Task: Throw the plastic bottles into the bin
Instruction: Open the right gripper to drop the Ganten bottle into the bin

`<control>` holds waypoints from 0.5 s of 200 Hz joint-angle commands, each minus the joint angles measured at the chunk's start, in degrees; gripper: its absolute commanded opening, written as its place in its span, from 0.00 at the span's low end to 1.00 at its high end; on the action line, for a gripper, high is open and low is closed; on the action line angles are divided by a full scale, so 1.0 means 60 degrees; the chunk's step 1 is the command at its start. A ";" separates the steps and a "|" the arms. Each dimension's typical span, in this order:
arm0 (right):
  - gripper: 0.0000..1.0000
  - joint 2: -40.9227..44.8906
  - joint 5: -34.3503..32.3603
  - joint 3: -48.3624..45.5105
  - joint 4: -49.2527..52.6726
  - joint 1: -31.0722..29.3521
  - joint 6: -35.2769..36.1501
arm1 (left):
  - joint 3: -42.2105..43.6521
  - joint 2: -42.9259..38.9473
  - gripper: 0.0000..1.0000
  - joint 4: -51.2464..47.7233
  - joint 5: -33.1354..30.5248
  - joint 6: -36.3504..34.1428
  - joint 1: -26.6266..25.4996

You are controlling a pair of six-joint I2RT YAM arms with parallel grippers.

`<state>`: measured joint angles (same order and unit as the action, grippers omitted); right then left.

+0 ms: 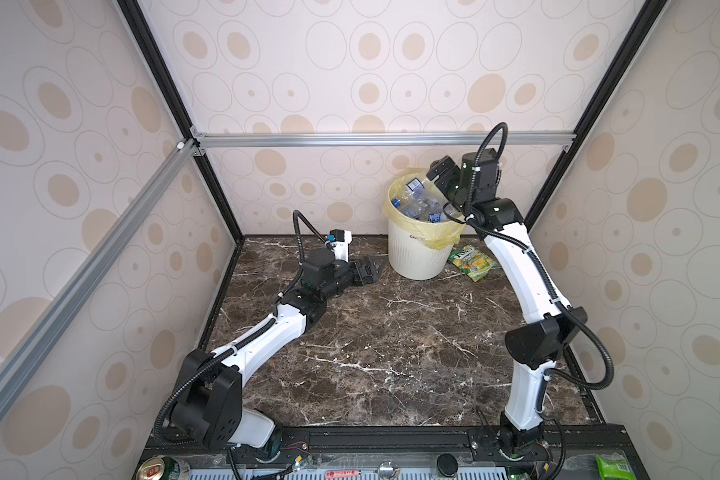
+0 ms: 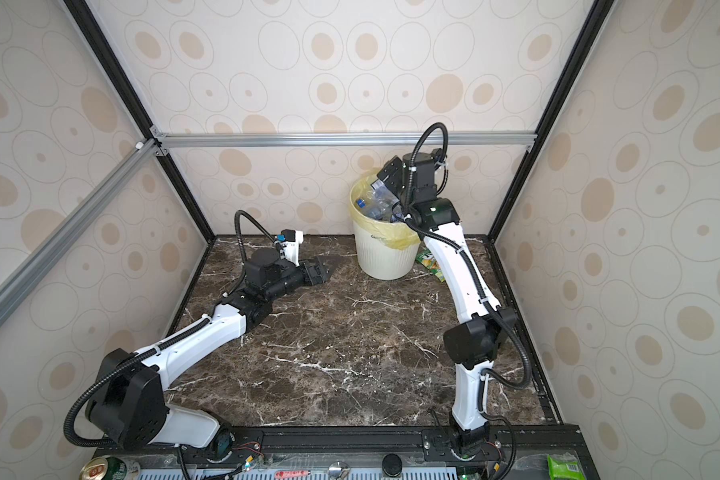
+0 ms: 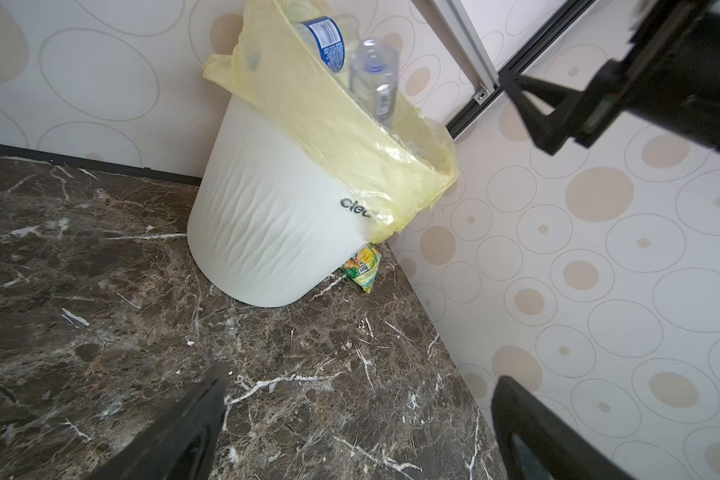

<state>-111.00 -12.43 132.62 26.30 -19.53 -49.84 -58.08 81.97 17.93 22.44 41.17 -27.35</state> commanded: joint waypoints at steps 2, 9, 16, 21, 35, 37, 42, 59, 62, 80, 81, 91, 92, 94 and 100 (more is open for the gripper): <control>1.00 0.0318 -0.0012 0.0241 -0.0446 0.0016 0.0198 | 0.0018 -0.0247 0.99 0.0229 0.0013 0.0048 0.0074; 1.00 0.0321 0.0042 0.0276 -0.0429 0.0017 0.0238 | 0.0039 -0.0275 0.99 0.0230 0.0011 0.0067 0.0077; 1.00 0.0314 0.0107 0.0293 -0.0418 0.0005 0.0253 | 0.0056 -0.0320 0.99 0.0217 -0.0015 0.0063 0.0075; 1.00 0.0320 0.0170 0.0319 -0.0394 0.0005 0.0276 | 0.0053 -0.0354 0.99 0.0193 -0.0040 0.0046 0.0077; 1.00 0.0278 0.0289 0.0506 -0.0214 0.0005 0.0391 | 0.0056 -0.0442 0.99 0.0079 -0.0112 -0.0060 0.0076; 1.00 0.0278 0.0311 0.0531 -0.0196 0.0014 0.0407 | 0.0053 -0.0455 0.99 0.0056 -0.0126 -0.0071 0.0069; 1.00 0.0255 0.0352 0.0610 -0.0117 0.0014 0.0460 | 0.0042 -0.0478 0.99 -0.0003 -0.0146 -0.0113 0.0066; 1.00 0.0290 0.0483 0.0661 0.0073 0.0014 0.0617 | -0.0004 -0.0512 0.99 -0.0117 -0.0166 -0.0188 0.0080; 1.00 0.0303 0.0503 0.0648 0.0102 0.0010 0.0648 | -0.0002 -0.0520 0.99 -0.0118 -0.0174 -0.0192 0.0077; 1.00 0.0414 0.0666 0.0531 0.0253 0.0004 0.0786 | 0.0011 -0.0517 0.99 -0.0103 -0.0165 -0.0189 0.0070; 1.00 0.0419 0.0672 0.0523 0.0263 0.0003 0.0797 | 0.0012 -0.0520 0.99 -0.0103 -0.0165 -0.0193 0.0081; 1.00 0.0530 0.0723 0.0371 0.0309 0.0015 0.0909 | 0.0011 -0.0534 0.99 -0.0104 -0.0185 -0.0192 0.0075; 1.00 0.0550 0.0723 0.0355 0.0306 0.0016 0.0917 | 0.0012 -0.0535 0.99 -0.0104 -0.0183 -0.0194 0.0083; 1.00 0.0580 0.0742 0.0317 0.0293 0.0014 0.0941 | 0.0013 -0.0533 0.99 -0.0103 -0.0191 -0.0207 0.0089; 1.00 0.0669 0.0774 0.0183 0.0292 0.0015 0.0992 | 0.0013 -0.0525 0.99 -0.0103 -0.0188 -0.0199 0.0077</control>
<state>-108.66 -9.19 134.87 26.72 -19.49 -45.91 -57.65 80.23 17.52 21.76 41.10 -27.35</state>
